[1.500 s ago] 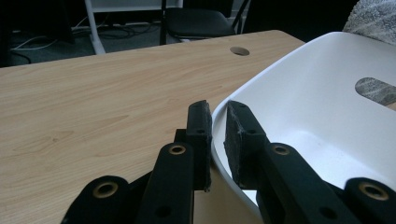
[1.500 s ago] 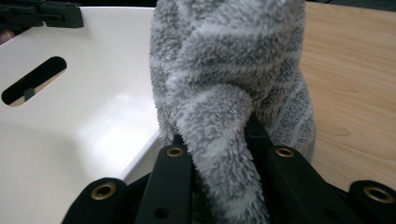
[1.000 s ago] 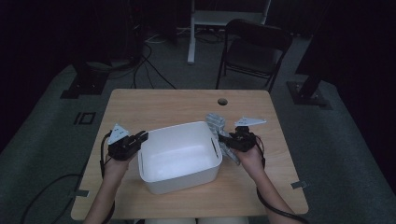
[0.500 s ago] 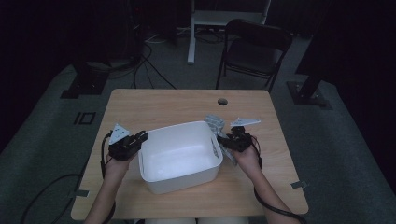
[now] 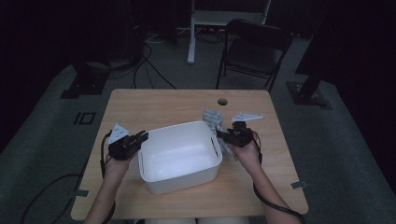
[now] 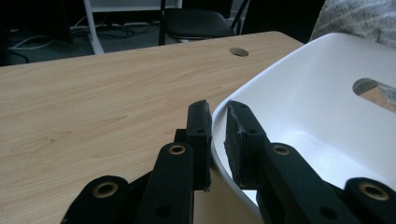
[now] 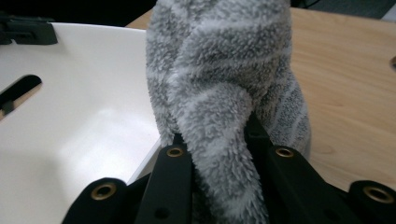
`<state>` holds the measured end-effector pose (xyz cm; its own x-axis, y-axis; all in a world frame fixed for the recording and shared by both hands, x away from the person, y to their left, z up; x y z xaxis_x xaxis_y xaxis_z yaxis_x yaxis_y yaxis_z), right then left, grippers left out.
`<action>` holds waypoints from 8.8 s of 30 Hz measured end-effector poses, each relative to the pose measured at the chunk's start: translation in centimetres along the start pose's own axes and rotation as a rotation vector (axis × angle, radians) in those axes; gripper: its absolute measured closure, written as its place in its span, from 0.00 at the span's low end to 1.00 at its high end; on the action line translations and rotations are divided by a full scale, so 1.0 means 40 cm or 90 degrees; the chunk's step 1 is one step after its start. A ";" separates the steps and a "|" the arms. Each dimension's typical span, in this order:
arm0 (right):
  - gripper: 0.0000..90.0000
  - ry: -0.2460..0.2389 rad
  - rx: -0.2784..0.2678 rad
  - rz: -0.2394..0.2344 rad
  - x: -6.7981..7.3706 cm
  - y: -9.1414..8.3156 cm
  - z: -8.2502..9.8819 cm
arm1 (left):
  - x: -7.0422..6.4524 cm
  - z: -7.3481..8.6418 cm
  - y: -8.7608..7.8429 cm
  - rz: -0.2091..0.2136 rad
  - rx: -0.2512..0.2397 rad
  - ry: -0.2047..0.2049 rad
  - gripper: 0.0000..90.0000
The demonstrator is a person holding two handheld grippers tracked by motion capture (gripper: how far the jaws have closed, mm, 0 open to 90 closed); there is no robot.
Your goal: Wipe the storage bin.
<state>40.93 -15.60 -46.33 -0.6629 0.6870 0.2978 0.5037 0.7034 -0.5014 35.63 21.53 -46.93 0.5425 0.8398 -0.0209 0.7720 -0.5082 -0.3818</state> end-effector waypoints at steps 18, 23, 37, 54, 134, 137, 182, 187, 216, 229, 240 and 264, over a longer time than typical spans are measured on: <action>0.87 -0.001 0.008 0.011 -0.014 0.017 0.015 | 0.003 0.001 0.001 0.010 -0.006 0.011 0.89; 0.87 0.001 -0.022 0.004 -0.011 -0.001 -0.008 | 0.003 0.001 0.002 0.010 -0.005 0.014 0.89; 0.87 0.000 -0.011 -0.005 -0.014 0.013 -0.034 | -0.003 -0.001 0.004 -0.004 -0.002 0.014 0.89; 0.87 0.032 0.023 -0.019 -0.046 0.058 0.006 | -0.004 -0.001 0.005 -0.009 -0.004 0.014 0.89; 0.86 -0.063 0.068 -0.040 0.028 -0.075 0.190 | -0.013 -0.002 0.010 -0.019 -0.006 0.002 0.88; 0.86 -0.053 0.086 -0.041 0.015 -0.051 0.205 | -0.015 -0.003 0.011 -0.019 -0.008 0.004 0.88; 0.87 0.001 0.036 -0.026 -0.021 -0.005 0.144 | -0.015 -0.004 0.013 -0.005 -0.001 0.019 0.88; 0.87 0.001 0.044 -0.016 -0.026 0.012 0.149 | -0.016 -0.004 0.014 -0.008 -0.002 0.015 0.88; 0.87 0.022 0.080 -0.003 -0.063 0.074 0.144 | -0.015 -0.004 0.013 -0.007 -0.001 0.019 0.88; 0.87 0.024 0.043 -0.020 -0.065 0.060 0.085 | -0.014 -0.004 0.014 -0.004 -0.001 0.017 0.88; 0.87 0.036 0.084 -0.013 -0.087 0.105 0.120 | -0.013 -0.004 0.014 -0.005 -0.002 0.018 0.88; 0.87 -0.003 0.045 -0.007 -0.070 0.081 0.047 | -0.015 -0.004 0.016 -0.012 -0.003 0.017 0.88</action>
<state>43.38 -15.59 -50.31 -0.6706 0.6782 0.3006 0.4559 0.6964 -0.5543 35.84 20.66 -46.99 0.5363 0.8440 0.0107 0.7837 -0.4932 -0.3776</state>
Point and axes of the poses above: each handheld gripper's, and its own axes: y roughly forward along the jaws, z roughly out of its underside, x roughly to its left, the point moved 3 cm from there along y, roughly forward along the jaws, and after that the axes turned 4 degrees about y, right-handed, at the moved point
